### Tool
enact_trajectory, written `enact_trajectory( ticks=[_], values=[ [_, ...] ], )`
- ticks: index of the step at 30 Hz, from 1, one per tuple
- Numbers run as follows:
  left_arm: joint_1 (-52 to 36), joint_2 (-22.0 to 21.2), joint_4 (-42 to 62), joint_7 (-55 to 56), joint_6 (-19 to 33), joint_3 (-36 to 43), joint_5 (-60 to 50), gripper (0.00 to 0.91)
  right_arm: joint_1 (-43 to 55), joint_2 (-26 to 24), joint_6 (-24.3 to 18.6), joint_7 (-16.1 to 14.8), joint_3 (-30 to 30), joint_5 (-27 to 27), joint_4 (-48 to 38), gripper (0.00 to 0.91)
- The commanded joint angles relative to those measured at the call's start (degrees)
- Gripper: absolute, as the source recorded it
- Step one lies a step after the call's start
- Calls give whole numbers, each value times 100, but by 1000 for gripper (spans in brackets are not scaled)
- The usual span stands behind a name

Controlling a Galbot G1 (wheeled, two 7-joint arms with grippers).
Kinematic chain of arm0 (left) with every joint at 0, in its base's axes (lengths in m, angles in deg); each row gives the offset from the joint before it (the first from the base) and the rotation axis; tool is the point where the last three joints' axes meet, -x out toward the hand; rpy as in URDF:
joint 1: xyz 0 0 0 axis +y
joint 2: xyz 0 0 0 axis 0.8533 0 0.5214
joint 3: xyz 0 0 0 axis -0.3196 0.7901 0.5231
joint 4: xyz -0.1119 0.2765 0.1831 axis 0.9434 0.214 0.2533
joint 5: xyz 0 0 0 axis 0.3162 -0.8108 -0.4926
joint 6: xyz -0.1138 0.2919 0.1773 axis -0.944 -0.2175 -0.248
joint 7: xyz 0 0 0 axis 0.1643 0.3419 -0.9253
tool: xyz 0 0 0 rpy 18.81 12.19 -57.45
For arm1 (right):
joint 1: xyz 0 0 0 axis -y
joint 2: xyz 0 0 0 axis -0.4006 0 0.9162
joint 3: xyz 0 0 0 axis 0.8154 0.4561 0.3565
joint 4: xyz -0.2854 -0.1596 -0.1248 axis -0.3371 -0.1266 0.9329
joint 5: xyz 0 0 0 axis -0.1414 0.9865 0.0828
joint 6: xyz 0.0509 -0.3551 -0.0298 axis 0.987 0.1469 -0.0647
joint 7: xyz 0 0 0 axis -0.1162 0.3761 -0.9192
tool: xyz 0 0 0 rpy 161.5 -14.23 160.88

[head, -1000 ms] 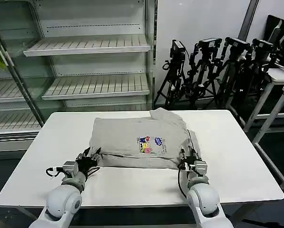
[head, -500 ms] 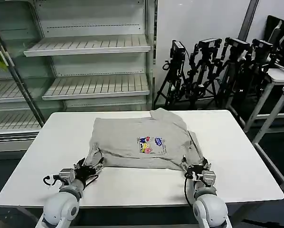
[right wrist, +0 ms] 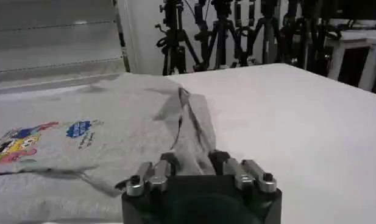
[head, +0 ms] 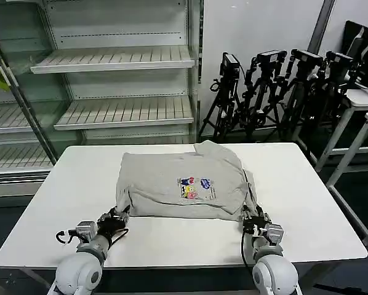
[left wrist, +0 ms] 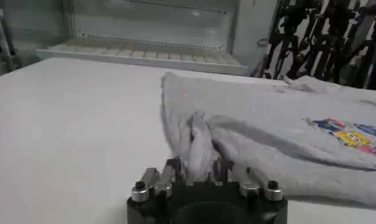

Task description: Fold and organize the clothes.

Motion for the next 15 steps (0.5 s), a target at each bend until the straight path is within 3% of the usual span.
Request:
enact_trajectory(
  ticks=[1, 8, 15],
  values=[
    [607, -79, -615, -1, 4, -46, 39, 50, -444, -79, 34, 1, -16, -130, 533, 0],
    [1705, -79, -1530, 80, 131, -203, 3, 50, -1693, -165, -330, -73, -298, 149, 1369, 0],
    [2904, -140, -2426, 291, 224, -575, -13, 50, -2594, -511, -355, -129, -635, 184, 2197, 0]
  ],
)
